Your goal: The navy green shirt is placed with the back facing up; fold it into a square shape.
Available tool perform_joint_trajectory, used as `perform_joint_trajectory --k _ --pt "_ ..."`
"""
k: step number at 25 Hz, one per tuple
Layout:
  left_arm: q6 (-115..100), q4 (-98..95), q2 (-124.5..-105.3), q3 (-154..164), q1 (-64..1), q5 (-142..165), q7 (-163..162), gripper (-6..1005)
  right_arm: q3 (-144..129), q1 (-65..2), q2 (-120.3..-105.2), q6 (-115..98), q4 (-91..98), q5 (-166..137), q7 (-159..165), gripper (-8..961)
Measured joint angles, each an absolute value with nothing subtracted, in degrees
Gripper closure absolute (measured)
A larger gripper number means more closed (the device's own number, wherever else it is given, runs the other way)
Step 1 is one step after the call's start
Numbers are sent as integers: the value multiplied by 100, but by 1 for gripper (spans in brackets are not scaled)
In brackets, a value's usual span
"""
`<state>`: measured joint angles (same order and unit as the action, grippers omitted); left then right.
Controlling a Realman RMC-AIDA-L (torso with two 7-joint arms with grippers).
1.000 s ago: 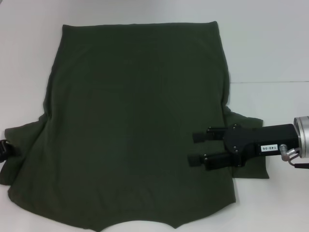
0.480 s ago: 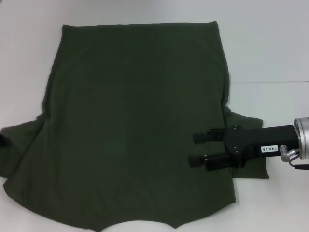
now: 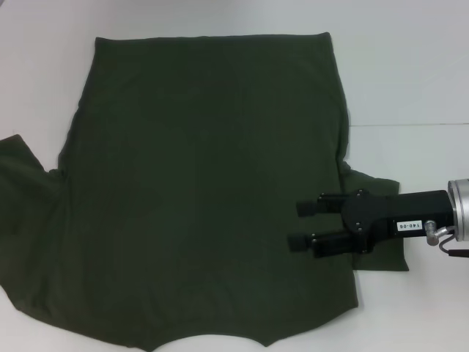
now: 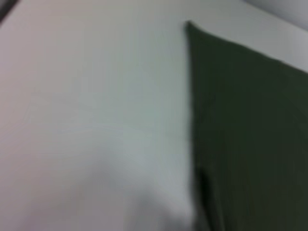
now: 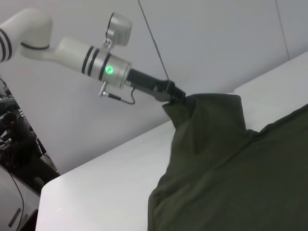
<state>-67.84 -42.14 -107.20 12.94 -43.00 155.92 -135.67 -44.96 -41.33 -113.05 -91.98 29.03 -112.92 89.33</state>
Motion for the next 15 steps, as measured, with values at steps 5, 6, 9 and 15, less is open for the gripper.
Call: perform_joint_trajectory --k 5,6,9,15 --pt "-7153 -4202 -10660 1784 -4631 15594 -14195 947 -4500 -4131 -11309 -9182 2901 -11294 8930 40" --pt "-7215 -4199 -10658 2010 -4716 15596 -14448 943 -4500 -4131 -11311 -9182 2900 -11295 8930 40" --pt "-7244 -4184 -10689 2539 -4868 15600 -15296 930 -4500 -4131 -11317 -9181 2900 -11294 8929 40" --pt "-6921 -3698 -10895 2846 -5090 15565 -16210 906 -4500 -4123 -11319 -9192 2900 -11294 8929 40"
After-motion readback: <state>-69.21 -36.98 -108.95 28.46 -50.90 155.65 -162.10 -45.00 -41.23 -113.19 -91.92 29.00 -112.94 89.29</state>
